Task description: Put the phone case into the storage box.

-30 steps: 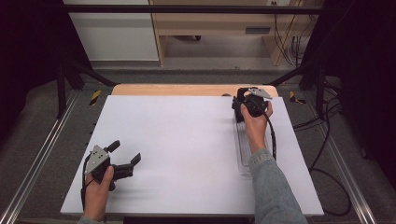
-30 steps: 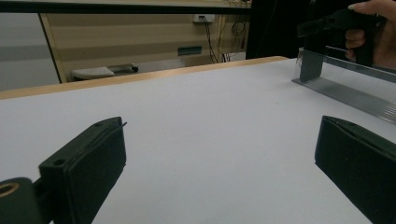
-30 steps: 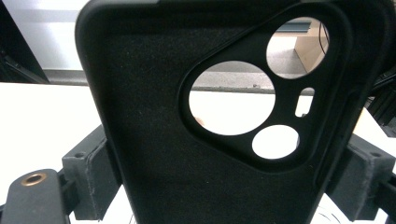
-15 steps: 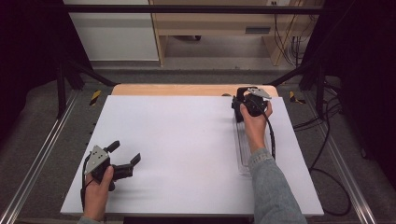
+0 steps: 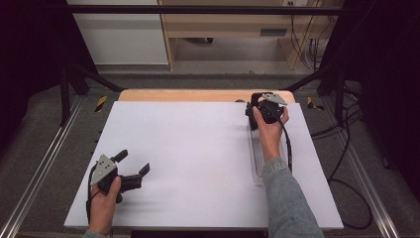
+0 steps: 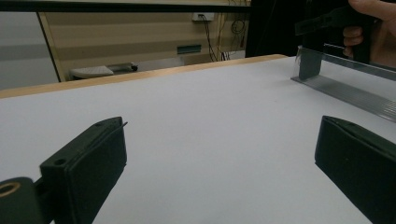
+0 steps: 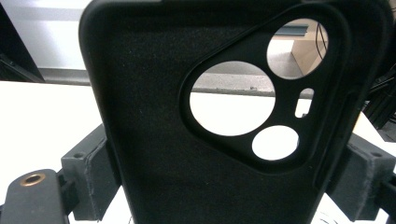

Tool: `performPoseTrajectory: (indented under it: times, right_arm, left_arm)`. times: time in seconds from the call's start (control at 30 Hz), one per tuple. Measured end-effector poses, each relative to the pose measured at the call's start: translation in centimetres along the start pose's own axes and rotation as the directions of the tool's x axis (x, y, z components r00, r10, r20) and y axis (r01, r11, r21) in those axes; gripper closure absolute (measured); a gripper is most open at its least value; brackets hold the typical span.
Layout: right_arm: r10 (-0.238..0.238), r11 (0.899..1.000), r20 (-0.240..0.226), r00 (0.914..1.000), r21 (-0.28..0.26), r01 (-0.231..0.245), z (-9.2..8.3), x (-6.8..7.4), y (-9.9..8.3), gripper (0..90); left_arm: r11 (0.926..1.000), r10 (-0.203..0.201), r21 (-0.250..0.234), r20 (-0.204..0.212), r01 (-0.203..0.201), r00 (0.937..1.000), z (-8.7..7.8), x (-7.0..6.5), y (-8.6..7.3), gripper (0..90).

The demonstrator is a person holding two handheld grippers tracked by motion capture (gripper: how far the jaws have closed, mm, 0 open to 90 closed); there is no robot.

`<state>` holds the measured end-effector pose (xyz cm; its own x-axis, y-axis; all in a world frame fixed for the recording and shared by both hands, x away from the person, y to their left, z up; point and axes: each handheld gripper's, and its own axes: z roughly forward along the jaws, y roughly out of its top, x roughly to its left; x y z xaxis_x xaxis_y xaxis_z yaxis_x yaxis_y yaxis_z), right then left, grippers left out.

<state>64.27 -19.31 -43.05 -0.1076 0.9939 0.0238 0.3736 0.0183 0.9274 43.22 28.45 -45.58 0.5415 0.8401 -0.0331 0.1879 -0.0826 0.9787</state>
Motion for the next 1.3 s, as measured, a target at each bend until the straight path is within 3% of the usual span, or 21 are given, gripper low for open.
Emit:
performPoseTrajectory:
  times: [0.83,1.1,1.3]
  right_arm:
    - [0.014,0.999,0.000,0.9999,-0.031,-0.014,-0.3,0.2,0.2,4.0]
    - [-0.012,0.998,0.043,0.9990,-0.057,0.014,-0.9,0.5,0.5,4.7]
    - [0.004,0.998,0.039,0.9992,-0.069,-0.001,-1.3,0.5,0.7,5.0]
  left_arm:
    - [1.0000,0.001,-0.007,-0.010,-0.001,0.9999,-0.1,0.1,0.1,2.4]
    - [1.0000,0.002,-0.008,-0.009,-0.002,1.0000,-0.1,0.0,0.1,2.4]
    - [0.9999,0.006,-0.011,-0.013,-0.006,0.9999,-0.1,0.0,0.1,2.4]
